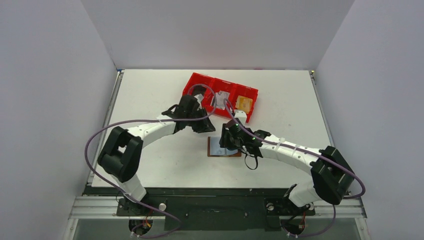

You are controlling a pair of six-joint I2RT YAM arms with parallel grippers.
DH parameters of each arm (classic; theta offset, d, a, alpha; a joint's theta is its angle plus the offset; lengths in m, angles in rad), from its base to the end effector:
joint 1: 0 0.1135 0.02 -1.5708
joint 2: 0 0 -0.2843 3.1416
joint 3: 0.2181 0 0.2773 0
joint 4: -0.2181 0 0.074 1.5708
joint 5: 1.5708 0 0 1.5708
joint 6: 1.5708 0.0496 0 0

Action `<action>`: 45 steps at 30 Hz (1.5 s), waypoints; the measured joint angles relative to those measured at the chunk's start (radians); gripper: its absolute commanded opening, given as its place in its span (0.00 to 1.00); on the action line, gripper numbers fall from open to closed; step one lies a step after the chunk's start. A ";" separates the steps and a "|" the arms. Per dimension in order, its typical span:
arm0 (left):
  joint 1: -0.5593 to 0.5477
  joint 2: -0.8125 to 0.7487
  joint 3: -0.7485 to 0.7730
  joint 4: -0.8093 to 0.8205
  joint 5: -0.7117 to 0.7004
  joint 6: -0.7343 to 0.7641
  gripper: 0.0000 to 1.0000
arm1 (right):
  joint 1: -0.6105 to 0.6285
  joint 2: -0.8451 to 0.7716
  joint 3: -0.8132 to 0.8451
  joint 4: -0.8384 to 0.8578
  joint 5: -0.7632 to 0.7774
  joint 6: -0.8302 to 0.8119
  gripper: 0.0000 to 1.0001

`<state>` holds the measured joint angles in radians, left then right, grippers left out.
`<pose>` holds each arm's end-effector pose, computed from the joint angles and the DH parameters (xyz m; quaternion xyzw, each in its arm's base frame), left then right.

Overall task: Take the credit cards out of the card holder
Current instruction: Remove the credit card from the card holder.

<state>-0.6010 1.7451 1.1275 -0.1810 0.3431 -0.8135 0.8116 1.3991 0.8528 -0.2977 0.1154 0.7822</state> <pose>0.3279 -0.2450 0.1992 -0.0329 0.9145 -0.3613 0.1793 0.2215 0.2252 0.2121 0.0068 0.9333 0.2161 0.2866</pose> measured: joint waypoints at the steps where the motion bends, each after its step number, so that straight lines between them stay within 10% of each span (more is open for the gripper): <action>1: 0.023 -0.024 -0.021 -0.003 -0.007 0.005 0.17 | 0.007 0.021 0.012 0.002 0.000 0.000 0.42; 15: 0.114 -0.228 -0.218 -0.063 -0.055 0.035 0.18 | 0.032 0.310 0.151 0.012 -0.027 0.000 0.56; 45: 0.114 -0.234 -0.225 -0.067 -0.055 0.055 0.17 | 0.040 0.298 0.155 -0.015 0.003 0.017 0.56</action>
<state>-0.4870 1.5112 0.9028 -0.2481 0.2882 -0.7582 0.8520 1.6966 1.0080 -0.3130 0.1188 0.7990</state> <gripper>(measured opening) 0.175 0.562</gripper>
